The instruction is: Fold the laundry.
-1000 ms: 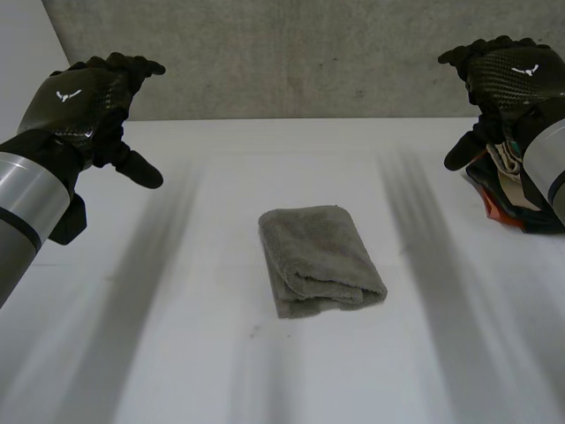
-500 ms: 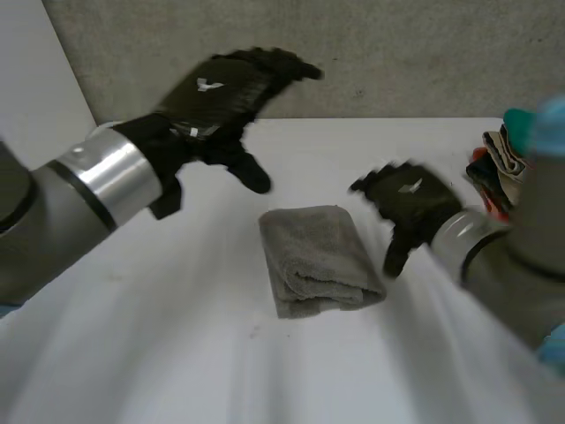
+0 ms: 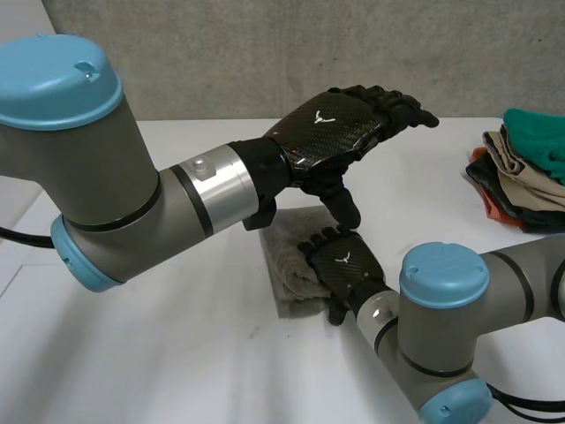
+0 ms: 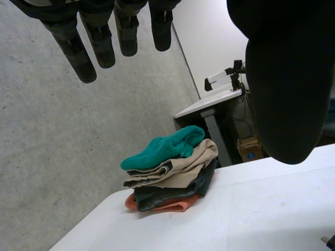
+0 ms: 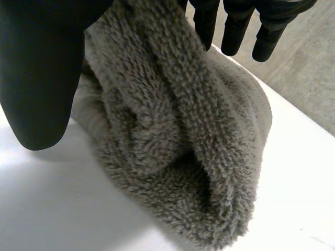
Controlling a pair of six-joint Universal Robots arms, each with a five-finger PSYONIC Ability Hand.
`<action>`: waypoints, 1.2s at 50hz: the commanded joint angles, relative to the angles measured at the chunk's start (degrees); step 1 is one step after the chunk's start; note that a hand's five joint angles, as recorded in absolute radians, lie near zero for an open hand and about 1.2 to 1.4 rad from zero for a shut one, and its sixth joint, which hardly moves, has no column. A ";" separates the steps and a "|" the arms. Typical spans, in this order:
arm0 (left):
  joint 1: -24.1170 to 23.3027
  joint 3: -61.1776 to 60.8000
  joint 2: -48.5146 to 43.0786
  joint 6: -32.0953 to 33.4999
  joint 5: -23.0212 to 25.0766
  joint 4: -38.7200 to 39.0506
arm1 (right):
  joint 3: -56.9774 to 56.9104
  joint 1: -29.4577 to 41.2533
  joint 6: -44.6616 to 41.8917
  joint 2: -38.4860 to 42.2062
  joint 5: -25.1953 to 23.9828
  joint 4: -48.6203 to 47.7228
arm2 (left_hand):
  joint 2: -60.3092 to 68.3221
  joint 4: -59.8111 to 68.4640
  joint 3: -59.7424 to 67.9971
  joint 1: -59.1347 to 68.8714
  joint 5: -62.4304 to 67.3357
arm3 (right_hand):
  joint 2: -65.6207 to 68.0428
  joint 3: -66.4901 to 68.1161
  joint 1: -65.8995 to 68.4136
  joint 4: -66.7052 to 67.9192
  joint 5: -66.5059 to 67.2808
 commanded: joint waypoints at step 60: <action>0.96 -0.36 8.50 -0.73 -0.73 0.45 | -34.46 -39.61 -4.12 -2.38 -8.74 -11.27 | -2.06 -1.79 -2.25 -1.80 -2.81 | 67.77 67.88 66.78 67.79 67.28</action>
